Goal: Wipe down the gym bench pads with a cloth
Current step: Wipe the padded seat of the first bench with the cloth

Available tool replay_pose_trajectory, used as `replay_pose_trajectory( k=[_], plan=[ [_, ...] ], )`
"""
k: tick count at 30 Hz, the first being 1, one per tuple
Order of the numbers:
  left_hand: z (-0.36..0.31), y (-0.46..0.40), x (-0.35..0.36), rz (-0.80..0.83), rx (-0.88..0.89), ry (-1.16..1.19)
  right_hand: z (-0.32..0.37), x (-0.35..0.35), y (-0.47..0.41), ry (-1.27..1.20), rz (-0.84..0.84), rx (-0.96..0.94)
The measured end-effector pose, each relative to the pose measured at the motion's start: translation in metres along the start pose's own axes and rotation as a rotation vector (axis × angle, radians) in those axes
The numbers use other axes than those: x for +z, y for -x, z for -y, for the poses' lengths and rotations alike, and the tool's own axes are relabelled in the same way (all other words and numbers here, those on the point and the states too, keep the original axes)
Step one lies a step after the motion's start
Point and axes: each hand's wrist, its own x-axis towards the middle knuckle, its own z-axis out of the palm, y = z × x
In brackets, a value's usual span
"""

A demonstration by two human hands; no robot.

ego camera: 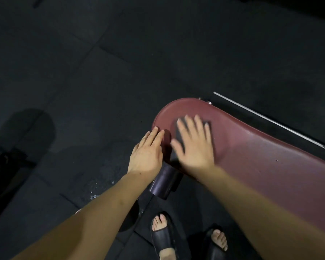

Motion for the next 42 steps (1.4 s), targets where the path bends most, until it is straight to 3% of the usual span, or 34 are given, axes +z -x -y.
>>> replay_pose_trajectory(
  k=[2,5,11,16,18,23,27,30,34,38,40,42],
  plan=[
    [-0.005,-0.007,0.003,0.012,0.020,0.001,0.006,0.005,0.045,-0.030,0.038,-0.095],
    [-0.010,-0.014,0.008,0.014,0.061,-0.050,-0.019,0.004,0.028,-0.026,0.057,-0.162],
    [-0.018,-0.046,0.018,-0.060,0.144,-0.116,-0.076,-0.014,-0.077,-0.082,0.034,0.201],
    [-0.032,-0.084,0.024,-0.131,0.208,-0.113,-0.103,-0.011,-0.003,-0.052,-0.162,0.269],
    [-0.030,-0.087,0.035,-0.187,0.214,-0.117,-0.112,-0.009,0.007,-0.031,-0.149,0.337],
    [-0.023,-0.091,0.052,-0.305,0.254,-0.149,-0.078,0.003,-0.035,-0.055,-0.255,0.398],
    [-0.021,-0.091,0.048,-0.294,0.291,-0.151,-0.034,0.008,-0.078,-0.040,-0.180,0.251],
    [-0.020,-0.090,0.048,-0.314,0.276,-0.148,-0.064,0.005,-0.053,-0.041,-0.186,0.200],
    [-0.021,-0.091,0.051,-0.334,0.264,-0.126,-0.128,-0.007,0.011,-0.015,-0.234,0.315],
    [-0.020,-0.092,0.055,-0.374,0.277,-0.119,-0.096,-0.001,-0.011,-0.013,-0.307,0.574],
    [-0.019,-0.091,0.056,-0.394,0.299,-0.130,-0.067,0.005,-0.042,-0.031,-0.318,0.567],
    [-0.018,-0.090,0.056,-0.400,0.320,-0.145,-0.053,0.009,-0.061,-0.052,-0.252,0.444]
  ],
)
